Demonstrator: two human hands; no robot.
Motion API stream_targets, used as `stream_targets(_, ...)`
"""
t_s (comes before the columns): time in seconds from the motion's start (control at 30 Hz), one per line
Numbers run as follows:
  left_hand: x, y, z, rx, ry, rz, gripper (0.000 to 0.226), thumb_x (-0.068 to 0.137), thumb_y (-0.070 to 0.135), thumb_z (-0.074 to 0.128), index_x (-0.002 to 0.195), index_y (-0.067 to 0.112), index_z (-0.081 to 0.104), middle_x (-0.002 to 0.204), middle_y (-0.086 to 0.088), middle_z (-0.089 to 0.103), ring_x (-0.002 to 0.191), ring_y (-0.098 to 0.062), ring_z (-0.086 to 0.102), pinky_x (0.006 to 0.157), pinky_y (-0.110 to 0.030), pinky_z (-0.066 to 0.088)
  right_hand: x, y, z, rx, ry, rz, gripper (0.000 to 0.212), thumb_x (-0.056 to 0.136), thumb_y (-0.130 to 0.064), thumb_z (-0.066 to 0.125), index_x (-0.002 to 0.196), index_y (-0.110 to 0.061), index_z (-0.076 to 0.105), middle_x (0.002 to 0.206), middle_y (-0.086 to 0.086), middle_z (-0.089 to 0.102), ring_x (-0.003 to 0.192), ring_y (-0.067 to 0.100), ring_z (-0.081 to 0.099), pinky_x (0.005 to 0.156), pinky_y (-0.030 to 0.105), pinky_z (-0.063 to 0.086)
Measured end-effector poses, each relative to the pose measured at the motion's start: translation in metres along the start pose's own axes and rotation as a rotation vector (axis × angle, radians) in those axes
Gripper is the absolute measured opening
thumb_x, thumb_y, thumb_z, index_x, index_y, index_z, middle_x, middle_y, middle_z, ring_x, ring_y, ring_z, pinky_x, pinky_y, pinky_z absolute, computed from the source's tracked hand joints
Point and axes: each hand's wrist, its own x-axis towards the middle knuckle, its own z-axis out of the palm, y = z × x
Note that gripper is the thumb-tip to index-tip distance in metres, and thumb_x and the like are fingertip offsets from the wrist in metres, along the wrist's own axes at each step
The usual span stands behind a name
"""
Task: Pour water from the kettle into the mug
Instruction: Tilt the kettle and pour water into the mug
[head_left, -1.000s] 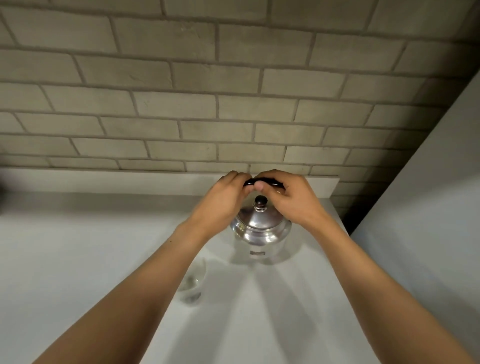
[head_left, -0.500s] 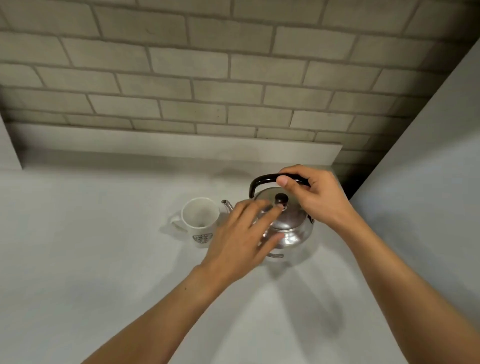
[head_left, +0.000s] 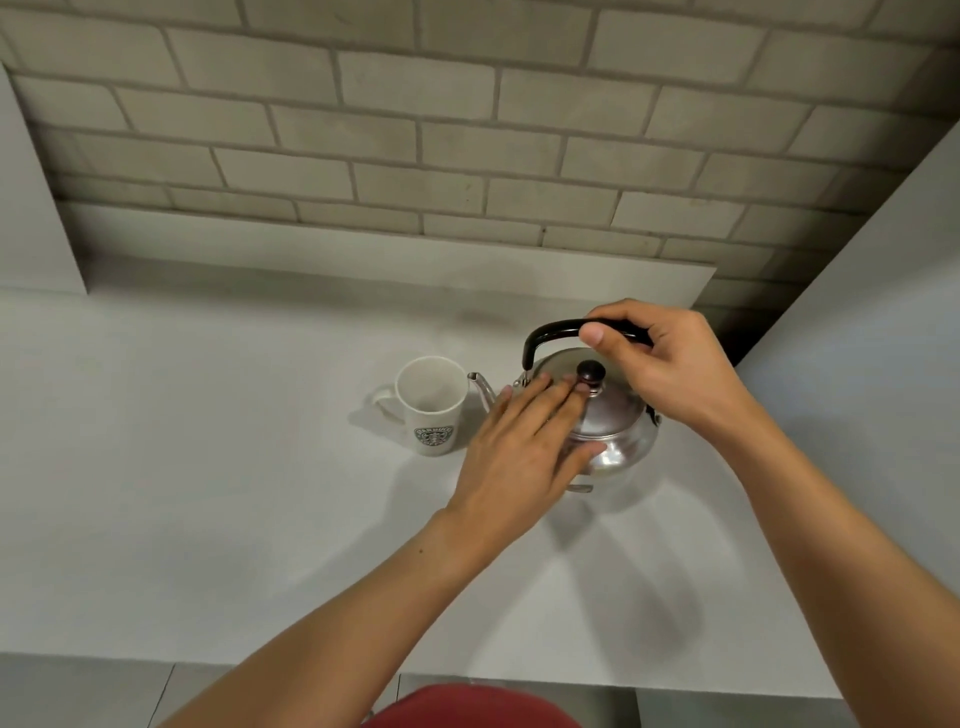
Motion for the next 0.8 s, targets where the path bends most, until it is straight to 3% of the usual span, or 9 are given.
stream_targets(0.23, 0.005, 0.004, -0.002, -0.162, 0.030, -0.119, 0.058, 0.101, 0.028, 0.071, 0.148, -0.002, 0.052, 0.156, -0.018, 0.052, 0.151, -0.033, 0.043, 0.120, -0.051, 0.039, 0.019, -0.021, -0.003, -0.123, -0.057, -0.065, 0.021, 0.098, -0.039, 0.069, 0.111, -0.026, 0.079, 0.097, -0.013, 0.079, 0.093, 0.005, 0.073, 0.085, 0.026, 0.057)
stream_targets(0.37, 0.011, 0.005, -0.005, -0.243, 0.093, -0.171, 0.057, 0.103, 0.029, 0.068, 0.150, 0.001, 0.051, 0.159, -0.015, 0.049, 0.153, -0.028, 0.039, 0.123, -0.018, 0.022, 0.035, -0.034, -0.006, -0.221, -0.107, -0.114, 0.025, 0.099, -0.043, 0.066, 0.113, -0.027, 0.079, 0.099, -0.012, 0.079, 0.092, 0.008, 0.072, 0.084, 0.033, 0.057)
stream_targets(0.43, 0.015, 0.005, -0.004, -0.297, 0.121, -0.199, 0.057, 0.103, 0.027, 0.068, 0.150, 0.001, 0.051, 0.160, -0.014, 0.047, 0.154, -0.027, 0.037, 0.121, -0.011, 0.018, 0.043, -0.040, -0.007, -0.265, -0.136, -0.141, 0.025, 0.099, -0.045, 0.065, 0.113, -0.029, 0.079, 0.098, -0.012, 0.079, 0.090, 0.011, 0.072, 0.082, 0.036, 0.057)
stream_targets(0.63, 0.021, 0.001, 0.002, -0.401, 0.150, -0.256, 0.058, 0.104, 0.025, 0.065, 0.154, 0.002, 0.045, 0.164, -0.013, 0.041, 0.157, -0.024, 0.030, 0.126, -0.025, 0.022, 0.064, -0.053, -0.002, -0.360, -0.196, -0.215, 0.026, 0.098, -0.047, 0.065, 0.111, -0.029, 0.079, 0.087, -0.017, 0.074, 0.077, 0.006, 0.065, 0.077, 0.032, 0.052)
stream_targets(0.8, 0.020, -0.003, 0.010, -0.454, 0.188, -0.303, 0.057, 0.106, 0.025, 0.062, 0.154, 0.002, 0.044, 0.166, -0.011, 0.039, 0.157, -0.018, 0.026, 0.127, -0.030, 0.024, 0.073, -0.060, 0.005, -0.422, -0.262, -0.255, 0.028, 0.098, -0.046, 0.065, 0.113, -0.027, 0.080, 0.075, -0.023, 0.069, 0.067, -0.002, 0.060, 0.068, 0.021, 0.044)
